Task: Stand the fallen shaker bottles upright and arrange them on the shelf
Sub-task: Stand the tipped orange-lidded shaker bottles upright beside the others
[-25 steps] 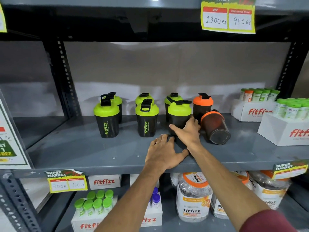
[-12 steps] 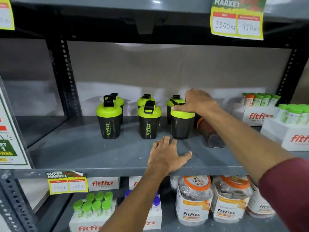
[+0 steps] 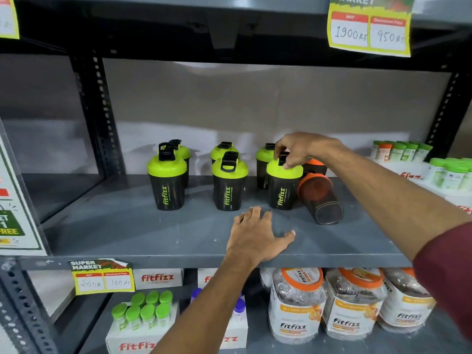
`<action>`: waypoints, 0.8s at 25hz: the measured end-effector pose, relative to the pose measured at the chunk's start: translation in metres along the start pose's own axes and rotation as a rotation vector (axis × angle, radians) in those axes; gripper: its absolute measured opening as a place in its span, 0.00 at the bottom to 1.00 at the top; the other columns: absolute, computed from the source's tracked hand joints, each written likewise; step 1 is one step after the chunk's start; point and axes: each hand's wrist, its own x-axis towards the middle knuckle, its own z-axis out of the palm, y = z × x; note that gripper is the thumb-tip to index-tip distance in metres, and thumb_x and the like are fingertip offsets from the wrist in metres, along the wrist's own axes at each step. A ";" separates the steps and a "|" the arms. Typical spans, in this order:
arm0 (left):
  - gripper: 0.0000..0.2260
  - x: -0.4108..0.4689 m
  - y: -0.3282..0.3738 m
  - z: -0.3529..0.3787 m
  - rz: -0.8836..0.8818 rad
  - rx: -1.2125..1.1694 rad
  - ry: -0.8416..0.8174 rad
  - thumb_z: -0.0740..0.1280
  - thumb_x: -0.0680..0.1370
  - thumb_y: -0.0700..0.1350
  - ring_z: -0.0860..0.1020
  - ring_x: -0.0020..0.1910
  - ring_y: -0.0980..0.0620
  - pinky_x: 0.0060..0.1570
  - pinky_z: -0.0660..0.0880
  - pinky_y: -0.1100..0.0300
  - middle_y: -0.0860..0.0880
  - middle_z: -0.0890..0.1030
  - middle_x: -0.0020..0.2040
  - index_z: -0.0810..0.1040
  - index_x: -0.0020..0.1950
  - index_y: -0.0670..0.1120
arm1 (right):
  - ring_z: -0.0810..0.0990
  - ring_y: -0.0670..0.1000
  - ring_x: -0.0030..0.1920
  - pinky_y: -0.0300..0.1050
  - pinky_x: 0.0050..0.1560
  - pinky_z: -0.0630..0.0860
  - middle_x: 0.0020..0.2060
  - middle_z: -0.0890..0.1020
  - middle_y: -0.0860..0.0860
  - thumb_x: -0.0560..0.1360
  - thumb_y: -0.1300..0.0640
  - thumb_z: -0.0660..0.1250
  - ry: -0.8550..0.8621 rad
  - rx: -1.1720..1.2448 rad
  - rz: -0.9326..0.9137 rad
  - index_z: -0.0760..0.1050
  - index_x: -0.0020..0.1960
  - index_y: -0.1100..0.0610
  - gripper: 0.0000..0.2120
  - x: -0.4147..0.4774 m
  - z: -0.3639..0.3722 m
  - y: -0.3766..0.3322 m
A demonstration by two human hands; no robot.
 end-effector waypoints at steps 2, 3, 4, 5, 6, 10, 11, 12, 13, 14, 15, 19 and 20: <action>0.38 0.000 0.000 0.001 -0.005 0.006 -0.003 0.55 0.77 0.72 0.62 0.77 0.44 0.75 0.58 0.46 0.45 0.65 0.78 0.66 0.78 0.48 | 0.83 0.59 0.58 0.52 0.61 0.79 0.63 0.80 0.56 0.74 0.59 0.74 0.024 0.066 -0.027 0.80 0.63 0.53 0.18 -0.002 0.002 0.002; 0.38 0.000 0.000 0.001 -0.008 0.009 -0.003 0.55 0.77 0.72 0.62 0.77 0.44 0.75 0.58 0.46 0.45 0.65 0.78 0.66 0.78 0.47 | 0.83 0.59 0.58 0.52 0.60 0.79 0.63 0.81 0.56 0.74 0.59 0.74 0.035 0.091 -0.037 0.80 0.62 0.52 0.17 -0.002 0.003 0.002; 0.38 0.000 0.000 0.001 -0.011 0.011 -0.002 0.55 0.77 0.72 0.62 0.77 0.44 0.75 0.58 0.46 0.45 0.65 0.78 0.66 0.78 0.47 | 0.83 0.59 0.58 0.52 0.60 0.80 0.62 0.81 0.56 0.74 0.59 0.74 0.046 0.109 -0.045 0.80 0.61 0.52 0.16 -0.003 0.003 0.002; 0.38 0.000 0.000 0.001 -0.011 0.011 0.000 0.55 0.77 0.71 0.62 0.77 0.44 0.75 0.57 0.46 0.45 0.65 0.78 0.66 0.78 0.47 | 0.83 0.59 0.58 0.52 0.59 0.80 0.62 0.81 0.56 0.74 0.60 0.73 0.052 0.119 -0.051 0.80 0.61 0.52 0.15 -0.004 0.004 0.001; 0.37 0.000 -0.001 0.001 -0.010 0.010 0.002 0.55 0.77 0.71 0.62 0.77 0.44 0.75 0.57 0.46 0.45 0.65 0.78 0.66 0.78 0.48 | 0.83 0.59 0.58 0.51 0.59 0.80 0.62 0.81 0.56 0.74 0.60 0.73 0.058 0.123 -0.057 0.80 0.60 0.52 0.15 -0.005 0.005 0.000; 0.38 0.001 -0.001 0.002 -0.004 0.001 0.003 0.54 0.77 0.72 0.63 0.77 0.45 0.75 0.58 0.46 0.46 0.65 0.78 0.65 0.78 0.49 | 0.82 0.55 0.45 0.45 0.49 0.79 0.57 0.82 0.57 0.76 0.62 0.67 0.092 0.127 -0.069 0.79 0.60 0.52 0.14 -0.014 0.009 -0.001; 0.38 0.001 -0.002 0.002 -0.005 0.000 0.000 0.54 0.77 0.72 0.63 0.77 0.45 0.75 0.58 0.46 0.46 0.65 0.78 0.65 0.79 0.49 | 0.81 0.55 0.44 0.44 0.46 0.77 0.56 0.81 0.57 0.76 0.62 0.67 0.098 0.141 -0.068 0.78 0.61 0.52 0.14 -0.017 0.010 0.001; 0.38 0.002 -0.002 0.001 -0.007 0.001 -0.004 0.54 0.77 0.72 0.63 0.77 0.45 0.75 0.58 0.46 0.46 0.65 0.78 0.65 0.79 0.49 | 0.80 0.55 0.48 0.44 0.46 0.75 0.57 0.81 0.57 0.77 0.59 0.69 0.104 0.160 -0.069 0.76 0.64 0.52 0.16 -0.021 0.012 0.005; 0.38 0.002 -0.002 0.000 -0.008 0.002 -0.011 0.54 0.77 0.72 0.63 0.77 0.45 0.75 0.58 0.46 0.47 0.65 0.77 0.65 0.79 0.50 | 0.79 0.57 0.55 0.44 0.49 0.73 0.58 0.79 0.57 0.76 0.55 0.71 0.107 0.201 -0.070 0.72 0.68 0.52 0.22 -0.025 0.015 0.011; 0.38 0.002 -0.002 0.000 -0.007 0.003 -0.020 0.54 0.77 0.72 0.63 0.77 0.45 0.76 0.57 0.46 0.47 0.65 0.77 0.64 0.79 0.50 | 0.77 0.58 0.63 0.45 0.55 0.72 0.61 0.77 0.56 0.75 0.50 0.74 0.122 0.262 -0.064 0.68 0.72 0.52 0.29 -0.030 0.018 0.019; 0.38 0.002 -0.001 0.000 -0.006 0.004 -0.027 0.54 0.77 0.72 0.63 0.77 0.45 0.76 0.58 0.46 0.46 0.65 0.77 0.64 0.79 0.49 | 0.74 0.58 0.68 0.47 0.62 0.71 0.66 0.75 0.56 0.73 0.44 0.75 0.166 0.322 -0.041 0.66 0.74 0.52 0.34 -0.037 0.021 0.028; 0.35 0.001 0.004 0.001 -0.005 0.022 0.015 0.56 0.78 0.69 0.65 0.75 0.45 0.75 0.59 0.47 0.45 0.68 0.74 0.67 0.77 0.48 | 0.71 0.65 0.70 0.59 0.65 0.71 0.69 0.72 0.61 0.68 0.24 0.62 0.414 0.227 0.319 0.65 0.73 0.54 0.45 -0.069 0.053 0.071; 0.33 0.000 0.006 0.001 -0.003 0.027 0.017 0.57 0.79 0.68 0.65 0.75 0.45 0.74 0.59 0.47 0.45 0.68 0.73 0.68 0.77 0.49 | 0.72 0.66 0.69 0.60 0.64 0.72 0.69 0.72 0.62 0.67 0.22 0.61 0.371 0.229 0.417 0.64 0.74 0.55 0.48 -0.075 0.064 0.078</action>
